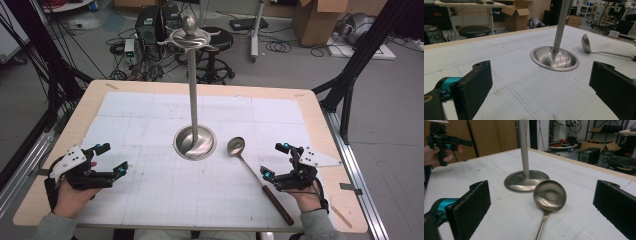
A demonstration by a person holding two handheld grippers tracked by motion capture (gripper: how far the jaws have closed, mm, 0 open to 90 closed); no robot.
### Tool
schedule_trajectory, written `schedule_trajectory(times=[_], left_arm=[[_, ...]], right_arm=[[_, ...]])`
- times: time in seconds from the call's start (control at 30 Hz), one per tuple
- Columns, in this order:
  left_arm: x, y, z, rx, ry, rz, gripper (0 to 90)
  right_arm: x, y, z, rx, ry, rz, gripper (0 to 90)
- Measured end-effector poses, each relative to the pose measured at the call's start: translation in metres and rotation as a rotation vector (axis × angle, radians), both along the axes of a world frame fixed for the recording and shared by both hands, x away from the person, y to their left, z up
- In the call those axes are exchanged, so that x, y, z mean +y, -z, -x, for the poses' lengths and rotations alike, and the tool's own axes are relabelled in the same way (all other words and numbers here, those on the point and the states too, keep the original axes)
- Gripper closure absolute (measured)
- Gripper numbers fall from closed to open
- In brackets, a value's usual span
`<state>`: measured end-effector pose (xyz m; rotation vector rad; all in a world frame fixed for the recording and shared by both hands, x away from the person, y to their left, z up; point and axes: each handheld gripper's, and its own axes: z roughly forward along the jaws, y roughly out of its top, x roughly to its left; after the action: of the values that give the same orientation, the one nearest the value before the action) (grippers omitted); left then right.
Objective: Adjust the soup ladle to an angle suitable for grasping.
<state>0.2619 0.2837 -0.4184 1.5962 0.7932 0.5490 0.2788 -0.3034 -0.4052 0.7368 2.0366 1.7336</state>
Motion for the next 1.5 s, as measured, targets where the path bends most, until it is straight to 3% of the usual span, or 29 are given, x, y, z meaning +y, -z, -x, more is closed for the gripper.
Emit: schedule_trajectory(times=[0.23, 0.43, 0.47, 0.5, 0.53, 0.57, 0.63, 0.73, 0.8, 0.83, 0.9, 1.17, 1.33, 1.37, 1.5], left_arm=[[-0.001, 0.001, 0.0, 0.002, 0.0, -0.011, 5.4], [-0.002, 0.001, -0.001, 0.009, -0.002, -0.022, 5.4], [-0.002, 0.002, -0.001, 0.01, -0.002, -0.023, 5.4], [-0.002, 0.002, -0.001, 0.01, -0.001, -0.025, 5.4], [-0.002, 0.002, -0.001, 0.012, 0.0, -0.023, 5.4], [-0.002, 0.002, -0.001, 0.015, -0.002, -0.024, 5.4], [-0.002, 0.002, -0.001, 0.017, -0.004, -0.024, 5.3], [-0.002, 0.001, -0.001, 0.025, -0.004, -0.008, 5.3], [-0.002, 0.0, 0.0, 0.015, -0.014, 0.004, 5.4], [-0.001, -0.001, 0.0, 0.014, -0.013, 0.008, 5.4], [-0.001, -0.001, -0.001, 0.023, -0.017, 0.012, 5.4], [-0.001, 0.0, -0.001, 0.027, -0.02, -0.006, 5.4], [-0.002, 0.001, -0.001, 0.03, -0.018, -0.014, 5.4], [-0.002, 0.001, -0.001, 0.031, -0.017, -0.021, 5.4], [-0.003, 0.001, -0.002, 0.035, -0.015, -0.022, 5.4]], right_arm=[[0.001, 0.001, 0.0, 0.014, -0.013, 0.011, 0.3], [0.002, 0.002, -0.001, 0.041, -0.025, 0.037, 11.6], [0.003, 0.003, 0.002, 0.048, -0.02, 0.05, 25.4], [0.003, 0.003, 0.002, 0.048, -0.02, 0.05, 25.4], [0.004, 0.002, 0.004, 0.05, -0.007, 0.053, 31.5], [0.005, 0.003, 0.006, 0.075, 0.005, 0.058, 44.5], [0.006, 0.004, 0.006, 0.09, 0.025, 0.081, 58.3], [0.007, 0.005, 0.006, 0.111, 0.058, 0.077, 66.0], [0.006, 0.006, 0.006, 0.12, 0.092, 0.073, 78.8], [0.006, 0.006, 0.006, 0.12, 0.092, 0.073, 78.8], [0.007, 0.007, 0.005, 0.127, 0.078, 0.101, 88.0], [0.011, 0.009, 0.007, 0.14, 0.045, 0.127, 89.4], [0.014, 0.014, 0.006, 0.198, 0.021, 0.164, 89.7], [0.014, 0.015, 0.006, 0.239, 0.021, 0.165, 89.9], [0.015, 0.017, 0.005, 0.277, 0.011, 0.181, 90.0]])
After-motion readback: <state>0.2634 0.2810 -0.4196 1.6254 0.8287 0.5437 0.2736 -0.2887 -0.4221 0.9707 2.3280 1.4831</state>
